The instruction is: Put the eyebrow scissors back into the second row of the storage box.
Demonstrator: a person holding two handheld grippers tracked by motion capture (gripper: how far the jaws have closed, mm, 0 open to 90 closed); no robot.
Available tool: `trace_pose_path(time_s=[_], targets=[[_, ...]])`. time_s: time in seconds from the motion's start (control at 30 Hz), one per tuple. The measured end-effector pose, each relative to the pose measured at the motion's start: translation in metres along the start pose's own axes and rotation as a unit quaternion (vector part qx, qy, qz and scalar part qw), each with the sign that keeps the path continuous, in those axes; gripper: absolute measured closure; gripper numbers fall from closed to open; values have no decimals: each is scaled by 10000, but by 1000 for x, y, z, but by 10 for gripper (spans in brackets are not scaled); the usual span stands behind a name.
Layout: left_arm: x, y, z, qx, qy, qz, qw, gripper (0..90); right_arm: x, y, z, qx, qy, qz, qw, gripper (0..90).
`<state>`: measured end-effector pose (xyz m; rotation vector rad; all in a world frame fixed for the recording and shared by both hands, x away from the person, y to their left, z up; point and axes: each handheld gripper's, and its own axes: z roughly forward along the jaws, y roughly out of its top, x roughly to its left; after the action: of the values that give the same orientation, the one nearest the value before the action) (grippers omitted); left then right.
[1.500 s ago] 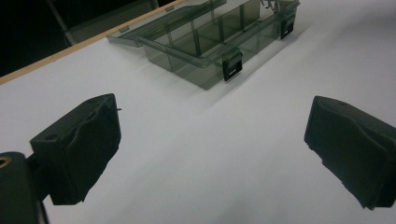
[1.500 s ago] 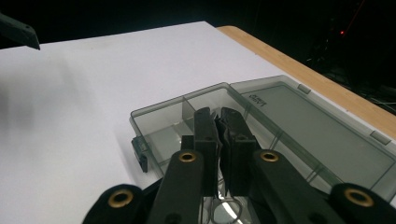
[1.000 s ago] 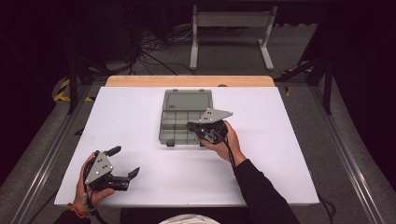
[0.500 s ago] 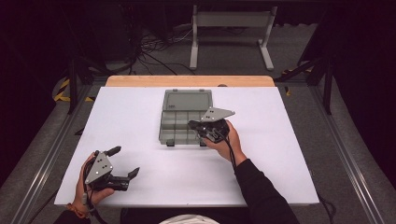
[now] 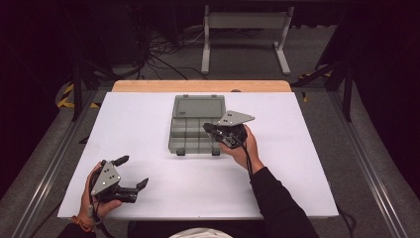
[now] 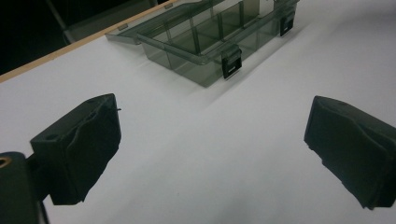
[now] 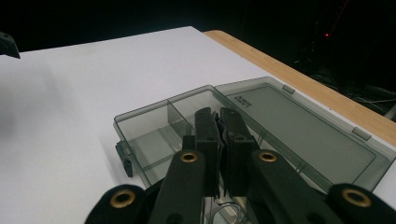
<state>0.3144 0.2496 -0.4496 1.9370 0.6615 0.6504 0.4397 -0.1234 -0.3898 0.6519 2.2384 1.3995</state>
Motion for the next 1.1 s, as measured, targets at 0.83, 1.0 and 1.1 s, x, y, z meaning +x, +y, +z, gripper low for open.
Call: trace_pose_path(time_s=[0.83,1.0,1.1], targets=[[0,0,0,-21,-10,-11,10000,46,-5,-5,15,319,-57,-10,9995,874],[0,0,0,-26,-5,-8,10000,46,-5,-5,15,305,-65,17,9995,873],[0,0,-1,-40,-7,-11,10000,46,-5,-6,15,296,-51,45,9995,870]])
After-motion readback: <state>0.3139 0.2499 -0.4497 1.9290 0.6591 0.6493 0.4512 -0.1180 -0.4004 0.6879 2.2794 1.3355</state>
